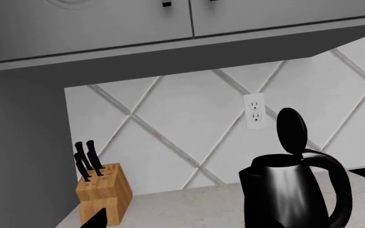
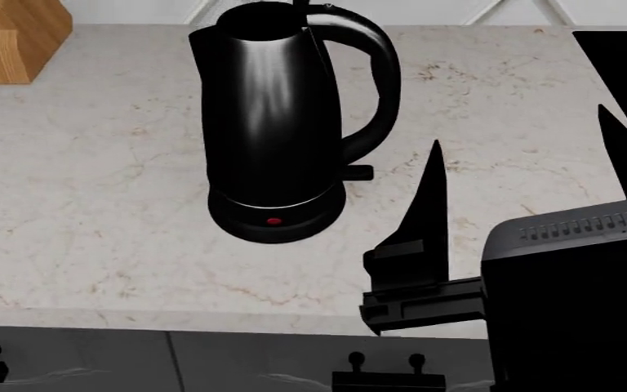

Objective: Close the lid of the electric kettle.

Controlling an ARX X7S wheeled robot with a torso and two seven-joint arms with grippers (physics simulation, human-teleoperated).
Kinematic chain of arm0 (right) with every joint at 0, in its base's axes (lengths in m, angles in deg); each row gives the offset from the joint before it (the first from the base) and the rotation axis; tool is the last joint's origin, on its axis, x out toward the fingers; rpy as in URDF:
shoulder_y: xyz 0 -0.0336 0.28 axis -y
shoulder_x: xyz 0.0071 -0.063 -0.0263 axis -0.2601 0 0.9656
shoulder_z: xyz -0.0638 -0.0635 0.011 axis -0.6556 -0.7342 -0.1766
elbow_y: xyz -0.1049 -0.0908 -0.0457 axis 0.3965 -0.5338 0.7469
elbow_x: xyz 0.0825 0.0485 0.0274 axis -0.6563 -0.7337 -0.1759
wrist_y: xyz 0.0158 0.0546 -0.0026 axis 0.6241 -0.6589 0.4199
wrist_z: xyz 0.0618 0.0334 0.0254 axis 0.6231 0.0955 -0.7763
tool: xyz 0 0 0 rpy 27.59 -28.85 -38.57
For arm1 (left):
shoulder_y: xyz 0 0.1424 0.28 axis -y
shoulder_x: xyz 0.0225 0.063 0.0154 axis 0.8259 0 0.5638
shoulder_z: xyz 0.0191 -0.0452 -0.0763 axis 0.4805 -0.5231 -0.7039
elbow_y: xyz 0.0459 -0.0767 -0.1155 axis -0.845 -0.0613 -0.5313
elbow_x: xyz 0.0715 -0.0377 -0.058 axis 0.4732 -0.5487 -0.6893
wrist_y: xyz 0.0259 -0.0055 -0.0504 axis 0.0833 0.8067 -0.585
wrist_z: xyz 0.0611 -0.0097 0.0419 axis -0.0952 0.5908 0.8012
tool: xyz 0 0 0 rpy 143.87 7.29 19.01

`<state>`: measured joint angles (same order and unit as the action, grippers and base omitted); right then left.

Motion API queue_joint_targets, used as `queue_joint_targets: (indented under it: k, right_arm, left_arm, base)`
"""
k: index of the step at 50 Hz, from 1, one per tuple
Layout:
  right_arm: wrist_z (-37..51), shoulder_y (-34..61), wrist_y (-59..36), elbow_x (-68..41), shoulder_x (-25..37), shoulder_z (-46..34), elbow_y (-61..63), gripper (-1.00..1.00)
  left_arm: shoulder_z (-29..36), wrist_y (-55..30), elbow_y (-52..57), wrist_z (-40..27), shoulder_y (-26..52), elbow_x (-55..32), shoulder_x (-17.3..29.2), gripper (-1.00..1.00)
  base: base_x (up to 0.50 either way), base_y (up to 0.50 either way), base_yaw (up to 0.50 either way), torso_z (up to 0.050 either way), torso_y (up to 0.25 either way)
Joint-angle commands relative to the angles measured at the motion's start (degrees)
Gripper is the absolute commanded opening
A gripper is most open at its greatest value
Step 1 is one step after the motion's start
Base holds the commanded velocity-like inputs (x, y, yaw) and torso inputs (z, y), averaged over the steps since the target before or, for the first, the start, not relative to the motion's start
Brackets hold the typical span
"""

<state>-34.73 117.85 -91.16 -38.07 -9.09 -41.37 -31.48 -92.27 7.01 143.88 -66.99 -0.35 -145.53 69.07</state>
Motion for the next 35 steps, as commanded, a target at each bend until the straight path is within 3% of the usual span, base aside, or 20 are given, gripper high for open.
queue_joint_targets:
  k: [1, 28, 35]
  right_arm:
    - [-0.58, -0.02, 1.99, 1.62, 1.26, -2.55, -0.34, 1.00]
    - [1.32, -0.64, 5.63, -1.99, 2.36, -1.56, -1.19, 1.00]
    - [0.02, -1.53, 7.67, -0.70, 2.91, -1.21, -2.52, 1.00]
  left_arm:
    - [1.12, 0.83, -0.21, 0.67, -0.57, 0.97, -0.01, 1.00]
    - [1.01, 2.72, -0.54, 0.60, -1.35, 1.20, 0.87, 1.00]
    - [1.58, 3.27, -0.60, 0.81, -1.98, 2.11, 0.73, 1.00]
  base:
    - [0.50, 0.00, 0.00, 0.000, 0.000]
    - [0.49, 0.00, 0.00, 0.000, 0.001]
    - [0.08, 0.00, 0.00, 0.000, 0.002]
